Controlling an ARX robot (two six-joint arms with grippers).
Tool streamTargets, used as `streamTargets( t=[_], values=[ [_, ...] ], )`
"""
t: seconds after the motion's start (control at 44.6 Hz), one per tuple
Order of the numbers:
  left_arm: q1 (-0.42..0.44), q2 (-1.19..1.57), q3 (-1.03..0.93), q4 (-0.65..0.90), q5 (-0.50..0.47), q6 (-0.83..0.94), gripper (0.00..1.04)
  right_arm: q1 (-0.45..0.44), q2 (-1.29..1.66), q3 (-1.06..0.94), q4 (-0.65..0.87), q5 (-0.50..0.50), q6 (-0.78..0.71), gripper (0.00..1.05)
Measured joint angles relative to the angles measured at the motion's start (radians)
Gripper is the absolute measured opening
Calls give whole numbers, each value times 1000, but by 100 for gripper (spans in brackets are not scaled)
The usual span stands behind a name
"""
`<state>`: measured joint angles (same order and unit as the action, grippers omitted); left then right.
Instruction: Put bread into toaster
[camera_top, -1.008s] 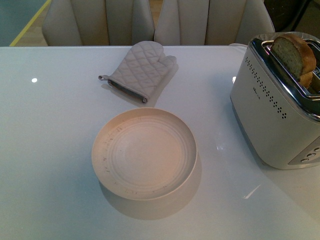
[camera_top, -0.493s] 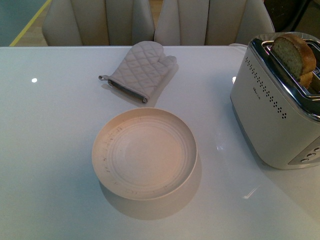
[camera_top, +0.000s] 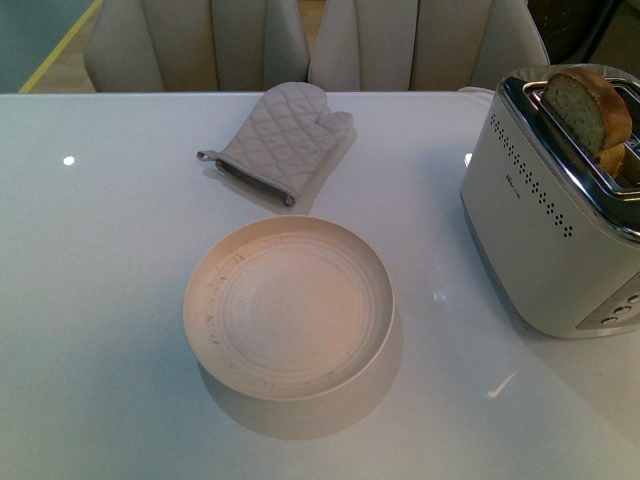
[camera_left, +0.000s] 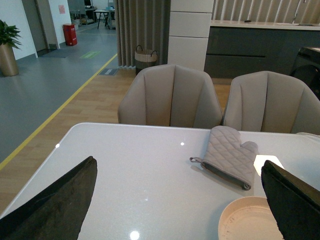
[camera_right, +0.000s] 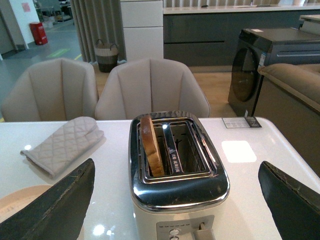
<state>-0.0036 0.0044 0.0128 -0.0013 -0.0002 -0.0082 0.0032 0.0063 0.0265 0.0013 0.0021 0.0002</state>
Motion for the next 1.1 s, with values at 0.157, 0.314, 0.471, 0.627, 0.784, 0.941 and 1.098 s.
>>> streamTargets(
  t=[0.157, 0.314, 0.471, 0.627, 0.784, 0.941, 1.098],
  values=[
    [0, 0, 0, 0, 0, 0, 98, 0, 0, 0, 0, 0, 0, 96],
    [0, 0, 0, 0, 0, 0, 98, 0, 0, 0, 0, 0, 0, 96],
    [0, 0, 0, 0, 0, 0, 98, 0, 0, 0, 0, 0, 0, 96],
    [0, 0, 0, 0, 0, 0, 98, 0, 0, 0, 0, 0, 0, 96],
    [0, 0, 0, 0, 0, 0, 98, 0, 0, 0, 0, 0, 0, 96],
    [0, 0, 0, 0, 0, 0, 98, 0, 0, 0, 0, 0, 0, 96],
    [0, 0, 0, 0, 0, 0, 98, 0, 0, 0, 0, 0, 0, 96]
  ],
)
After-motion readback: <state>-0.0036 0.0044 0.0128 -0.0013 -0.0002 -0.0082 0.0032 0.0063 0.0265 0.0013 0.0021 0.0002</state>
